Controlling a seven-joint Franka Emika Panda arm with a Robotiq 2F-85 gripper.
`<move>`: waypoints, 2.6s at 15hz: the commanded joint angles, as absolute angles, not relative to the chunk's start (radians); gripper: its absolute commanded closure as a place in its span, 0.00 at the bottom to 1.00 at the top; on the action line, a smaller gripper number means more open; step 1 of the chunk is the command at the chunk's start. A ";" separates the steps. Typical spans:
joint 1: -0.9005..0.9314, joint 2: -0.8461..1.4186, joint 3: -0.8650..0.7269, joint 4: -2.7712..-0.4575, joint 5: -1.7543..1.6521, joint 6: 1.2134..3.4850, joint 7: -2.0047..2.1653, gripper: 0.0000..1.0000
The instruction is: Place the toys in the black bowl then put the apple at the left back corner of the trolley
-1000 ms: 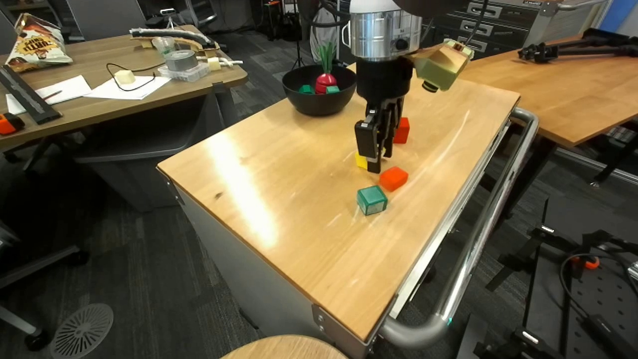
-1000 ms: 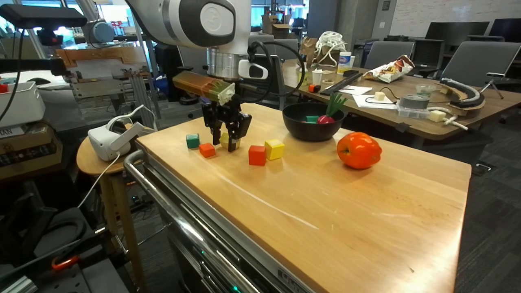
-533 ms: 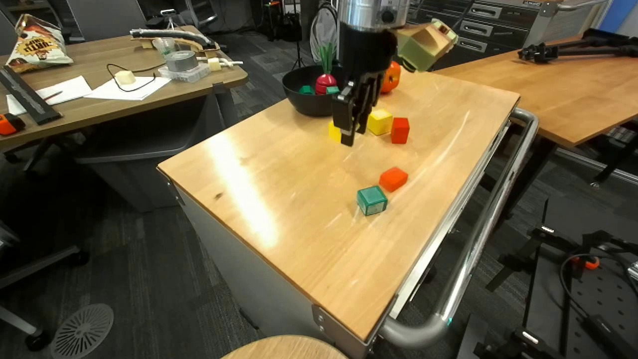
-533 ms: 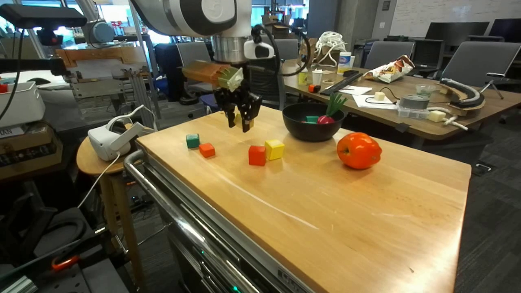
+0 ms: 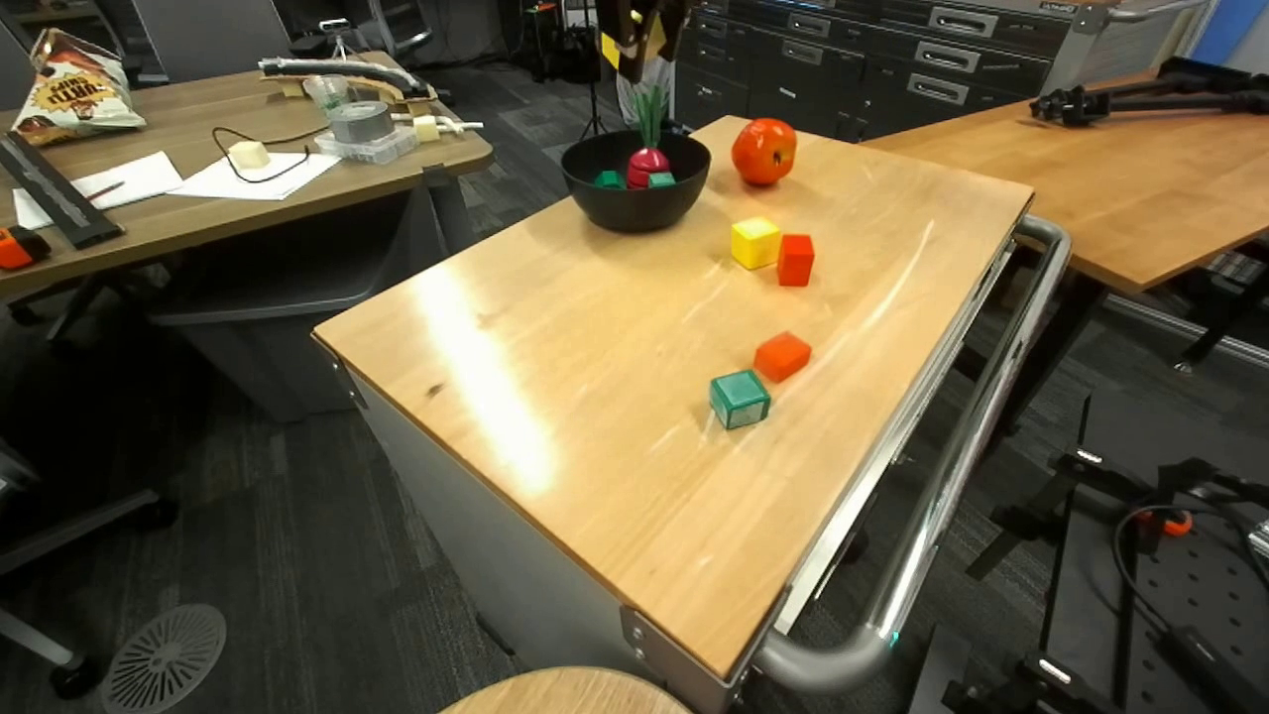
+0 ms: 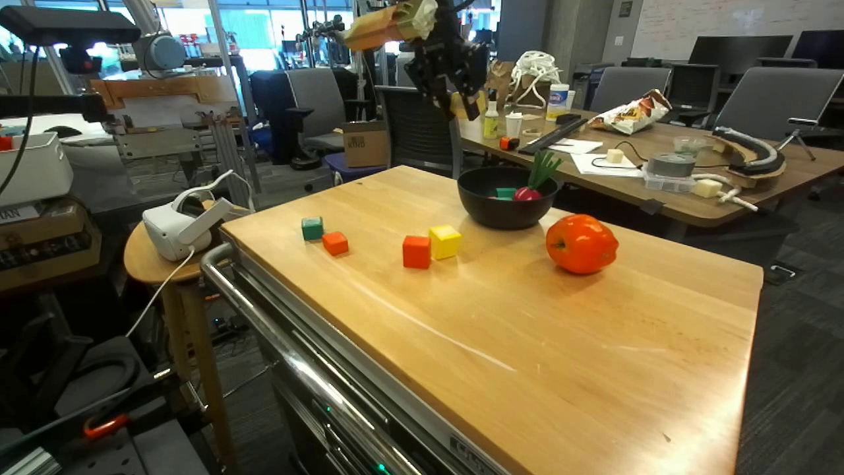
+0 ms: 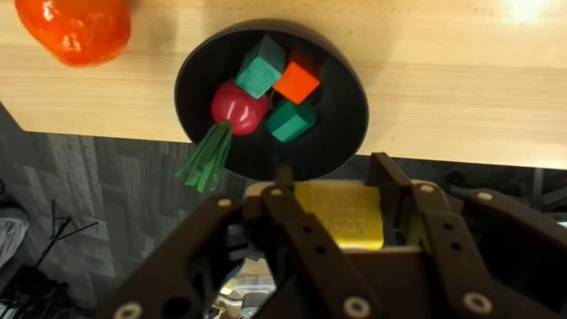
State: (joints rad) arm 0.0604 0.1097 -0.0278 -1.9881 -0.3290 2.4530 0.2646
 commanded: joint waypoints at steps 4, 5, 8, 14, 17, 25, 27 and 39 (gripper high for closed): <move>0.062 0.355 -0.056 -1.745 -0.333 2.427 0.327 0.79; 0.062 0.386 -0.065 -1.720 -0.328 2.429 0.328 0.79; 0.058 0.460 -0.081 -1.652 -0.284 2.409 0.312 0.79; 0.063 0.451 -0.054 -1.646 -0.161 2.392 0.273 0.05; 0.056 0.370 -0.019 -1.708 -0.110 2.370 0.234 0.00; 0.057 0.117 -0.036 -2.048 -0.098 2.161 0.330 0.00; 0.053 0.192 -0.030 -1.977 -0.100 2.170 0.313 0.00; 0.018 0.182 -0.092 -2.099 -0.104 2.331 0.545 0.00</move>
